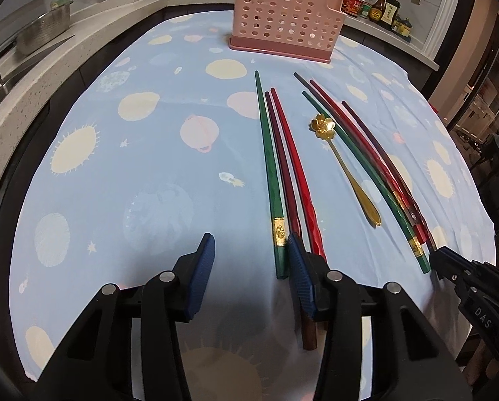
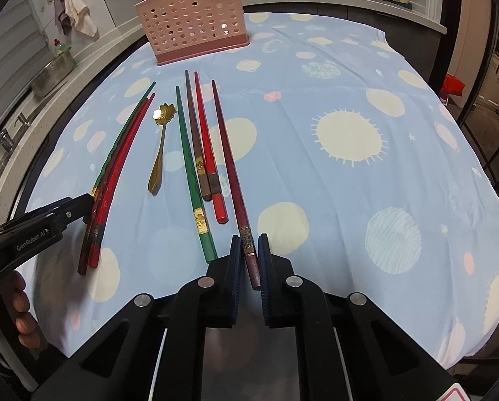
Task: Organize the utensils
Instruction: 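Grasp a green chopstick with the left tool while the right tool grasps a dark red chopstick, then carry both chopsticks up and insert them into the pink holder, opening both tools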
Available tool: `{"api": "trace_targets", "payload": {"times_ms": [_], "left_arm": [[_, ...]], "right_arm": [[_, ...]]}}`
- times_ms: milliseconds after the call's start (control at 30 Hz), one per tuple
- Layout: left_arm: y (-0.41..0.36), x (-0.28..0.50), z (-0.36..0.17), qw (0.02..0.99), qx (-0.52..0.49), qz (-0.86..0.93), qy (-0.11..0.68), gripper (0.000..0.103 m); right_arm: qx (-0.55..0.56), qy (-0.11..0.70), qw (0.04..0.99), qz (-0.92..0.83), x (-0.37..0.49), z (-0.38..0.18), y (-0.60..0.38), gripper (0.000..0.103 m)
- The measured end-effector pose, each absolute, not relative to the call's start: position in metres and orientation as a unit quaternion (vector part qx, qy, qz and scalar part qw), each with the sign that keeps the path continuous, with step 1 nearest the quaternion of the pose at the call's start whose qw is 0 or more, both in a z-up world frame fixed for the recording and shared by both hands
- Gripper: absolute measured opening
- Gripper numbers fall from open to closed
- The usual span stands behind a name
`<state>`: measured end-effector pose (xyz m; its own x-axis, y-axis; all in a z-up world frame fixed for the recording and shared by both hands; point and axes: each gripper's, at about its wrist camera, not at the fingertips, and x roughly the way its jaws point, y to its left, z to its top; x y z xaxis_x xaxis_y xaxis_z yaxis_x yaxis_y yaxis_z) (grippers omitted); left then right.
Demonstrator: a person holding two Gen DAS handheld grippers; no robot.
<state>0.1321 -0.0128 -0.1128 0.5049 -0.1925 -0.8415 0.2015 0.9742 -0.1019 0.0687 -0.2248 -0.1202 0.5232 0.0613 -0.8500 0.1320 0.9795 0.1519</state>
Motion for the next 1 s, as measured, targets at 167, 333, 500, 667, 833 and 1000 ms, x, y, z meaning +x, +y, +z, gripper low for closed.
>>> {"api": "trace_targets", "payload": {"times_ms": [167,333,500,667,833,1000], "left_arm": [[-0.017,0.133,-0.114,0.871,0.018,-0.11,0.479,0.036],[-0.015,0.134,-0.113,0.872,0.018,-0.114,0.476,0.009],[-0.012,0.13,-0.111,0.871,0.008,-0.122,0.477,0.007],[-0.006,0.124,-0.099,0.873,-0.006,-0.125,0.472,0.007],[0.003,0.117,-0.077,0.881,-0.019,-0.124,0.455,0.007],[0.012,0.115,-0.043,0.895,-0.037,-0.122,0.428,0.007]], "right_arm": [[0.098,0.488,0.867,-0.021,0.07,-0.121,-0.224,0.01],[0.099,0.488,0.867,-0.02,0.07,-0.121,-0.224,0.01],[0.101,0.487,0.868,-0.019,0.068,-0.12,-0.225,0.009],[0.106,0.478,0.872,-0.015,0.065,-0.111,-0.226,0.008],[0.113,0.455,0.883,-0.011,0.059,-0.091,-0.227,0.007],[0.126,0.415,0.901,-0.01,0.055,-0.056,-0.233,0.007]]}}
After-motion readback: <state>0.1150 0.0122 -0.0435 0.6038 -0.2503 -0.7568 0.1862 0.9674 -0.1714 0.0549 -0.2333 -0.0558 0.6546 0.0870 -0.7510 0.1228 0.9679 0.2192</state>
